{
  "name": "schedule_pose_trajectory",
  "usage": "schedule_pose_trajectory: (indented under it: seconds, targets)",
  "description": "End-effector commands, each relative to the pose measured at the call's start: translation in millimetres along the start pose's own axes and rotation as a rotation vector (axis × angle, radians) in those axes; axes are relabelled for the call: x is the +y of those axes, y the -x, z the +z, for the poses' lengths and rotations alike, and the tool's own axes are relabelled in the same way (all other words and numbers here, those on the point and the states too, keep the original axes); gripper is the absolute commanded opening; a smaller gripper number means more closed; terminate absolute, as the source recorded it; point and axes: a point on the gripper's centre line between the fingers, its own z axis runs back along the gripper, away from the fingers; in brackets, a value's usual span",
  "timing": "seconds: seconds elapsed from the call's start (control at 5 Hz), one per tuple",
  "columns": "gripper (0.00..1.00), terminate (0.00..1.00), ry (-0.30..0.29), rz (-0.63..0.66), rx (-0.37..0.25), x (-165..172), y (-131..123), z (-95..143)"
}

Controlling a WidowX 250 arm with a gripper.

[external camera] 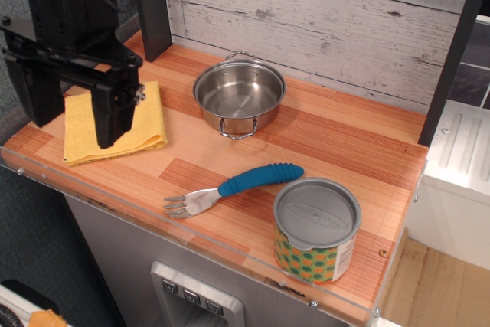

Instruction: Pick up the blue fork and place on the right of the pot

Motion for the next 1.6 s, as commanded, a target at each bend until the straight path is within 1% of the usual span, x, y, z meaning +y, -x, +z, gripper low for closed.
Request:
schedule_pose_trajectory:
  seconds: [0.0, 0.2, 0.4, 0.6, 0.8, 1.2, 1.4]
  targets:
    - [1.00, 0.00, -0.047, -0.241, -0.086, -28, -38, -11]
    - [1.00, 0.00, -0.116, -0.412, -0.161, -41, -55, -25]
    - [1.00, 0.00, -0.137, -0.596, -0.205, -50, -70, -38]
    - [1.00, 0.00, -0.099, -0.680, -0.228, -60, -80, -48]
    - [1.00, 0.00, -0.048, -0.777, -0.245, -75, -86, -60]
    - [1.00, 0.00, -0.069, -0.894, -0.234, -99, -94, -72]
    - [1.00, 0.00, -0.060, -0.906, -0.217, -106, -98, -80]
